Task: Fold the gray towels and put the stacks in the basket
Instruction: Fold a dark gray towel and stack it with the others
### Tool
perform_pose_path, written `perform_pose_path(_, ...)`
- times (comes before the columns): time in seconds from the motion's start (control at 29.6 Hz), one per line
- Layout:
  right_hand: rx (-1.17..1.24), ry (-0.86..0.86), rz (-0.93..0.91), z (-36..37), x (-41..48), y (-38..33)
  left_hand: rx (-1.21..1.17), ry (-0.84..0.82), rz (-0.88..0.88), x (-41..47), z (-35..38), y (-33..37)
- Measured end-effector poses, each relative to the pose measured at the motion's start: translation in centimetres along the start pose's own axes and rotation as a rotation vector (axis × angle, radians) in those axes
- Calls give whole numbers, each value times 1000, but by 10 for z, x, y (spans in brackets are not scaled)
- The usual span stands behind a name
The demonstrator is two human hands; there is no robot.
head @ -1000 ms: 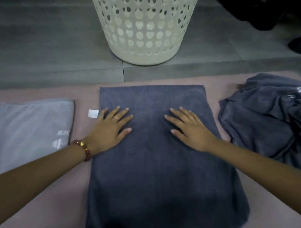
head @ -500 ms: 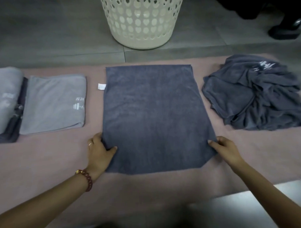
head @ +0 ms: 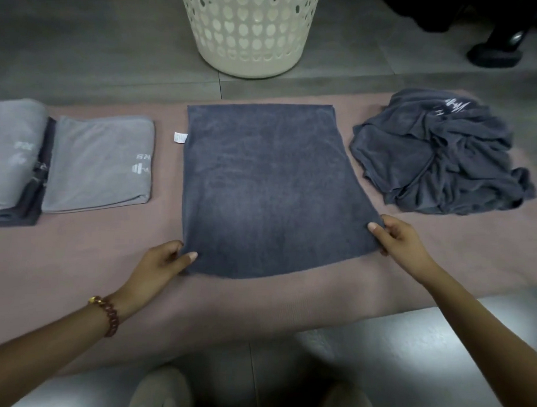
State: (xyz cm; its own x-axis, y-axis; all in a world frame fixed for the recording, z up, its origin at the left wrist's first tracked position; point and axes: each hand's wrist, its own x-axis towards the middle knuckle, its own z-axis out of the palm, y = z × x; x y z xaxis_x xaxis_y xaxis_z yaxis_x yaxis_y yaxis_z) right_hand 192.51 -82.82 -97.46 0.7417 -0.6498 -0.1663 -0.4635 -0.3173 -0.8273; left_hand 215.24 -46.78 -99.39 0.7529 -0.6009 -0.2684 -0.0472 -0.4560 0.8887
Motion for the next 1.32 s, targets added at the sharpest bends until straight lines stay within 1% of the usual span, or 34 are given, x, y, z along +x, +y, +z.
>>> perform_pose_path(0.1,61,98,-1,-5,3,-5,-14,109,116,-2,-6,6)
perform_pose_path(0.17,81,146,2,-5,2,-5,-30,158,150,-2,-3,9)
perform_pose_path(0.24,55,164,25,-3,-1,-1,-137,161,96,-3,2,9)
perform_pose_path(0.3,10,141,96,0,-3,7,-207,171,29,-4,6,7)
perform_pose_path(0.37,9,120,185,3,-7,12,-174,197,20,-2,10,3)
perform_pose_path(0.47,92,125,271,7,-14,14,-122,217,27,-2,13,-2)
perform_pose_path(0.54,114,155,266,8,-17,25,-77,231,41,-3,13,-9)
perform_pose_path(0.64,49,186,233,7,-27,33,9,250,100,-7,12,-18)
perform_pose_path(0.78,146,220,305,13,-30,39,37,245,82,-2,9,-29)
perform_pose_path(0.85,89,198,303,13,-27,39,42,233,50,1,8,-31)
perform_pose_path(0.91,48,118,287,12,-25,37,38,218,39,1,8,-27)
perform_pose_path(1.01,13,43,269,9,-27,38,10,129,122,-9,8,-20)
perform_pose_path(1.05,-22,49,259,9,-27,38,39,89,153,-13,6,-22)
perform_pose_path(1.12,-99,85,250,8,-29,37,200,2,189,-19,1,-26)
perform_pose_path(1.15,-140,100,226,7,-30,36,281,-36,216,-20,-3,-28)
perform_pose_path(1.18,-188,90,163,6,-31,32,338,-72,249,-18,-7,-29)
perform_pose_path(1.25,-376,-4,2,5,-29,21,367,-125,270,-12,-14,-26)
perform_pose_path(1.32,-523,-127,-65,3,-23,10,342,-187,260,-6,-19,-21)
